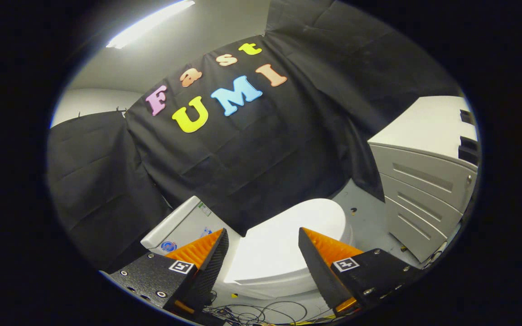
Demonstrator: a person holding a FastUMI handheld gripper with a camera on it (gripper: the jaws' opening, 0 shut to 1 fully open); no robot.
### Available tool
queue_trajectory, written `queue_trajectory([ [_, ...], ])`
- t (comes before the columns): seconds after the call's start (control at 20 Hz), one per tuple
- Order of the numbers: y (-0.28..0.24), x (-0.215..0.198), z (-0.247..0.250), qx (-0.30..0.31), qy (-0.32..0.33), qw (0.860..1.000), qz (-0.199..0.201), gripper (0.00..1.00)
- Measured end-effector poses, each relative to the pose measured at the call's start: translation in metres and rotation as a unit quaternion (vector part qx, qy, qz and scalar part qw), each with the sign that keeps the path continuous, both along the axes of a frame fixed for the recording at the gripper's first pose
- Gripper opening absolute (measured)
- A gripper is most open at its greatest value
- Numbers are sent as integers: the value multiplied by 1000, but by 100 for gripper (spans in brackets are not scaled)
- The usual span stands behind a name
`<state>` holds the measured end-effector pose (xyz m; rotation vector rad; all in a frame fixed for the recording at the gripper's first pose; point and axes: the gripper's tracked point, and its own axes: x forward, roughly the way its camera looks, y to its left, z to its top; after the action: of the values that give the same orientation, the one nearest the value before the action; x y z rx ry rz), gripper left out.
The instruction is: Open the toilet lid.
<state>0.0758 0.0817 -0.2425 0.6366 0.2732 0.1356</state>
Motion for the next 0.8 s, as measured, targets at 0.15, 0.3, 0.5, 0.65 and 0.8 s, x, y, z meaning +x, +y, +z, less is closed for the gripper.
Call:
queue_trajectory([
  [0.15,3,1,-26,-4,3,1000,-17,95],
  [0.3,7,3,-55,24,18,999,-26,95],
  [0.5,4,7,-105,50,61,996,-52,95],
  [0.65,-8,5,-136,47,83,993,-72,94],
  [0.8,-13,10,-156,64,91,990,-84,94],
])
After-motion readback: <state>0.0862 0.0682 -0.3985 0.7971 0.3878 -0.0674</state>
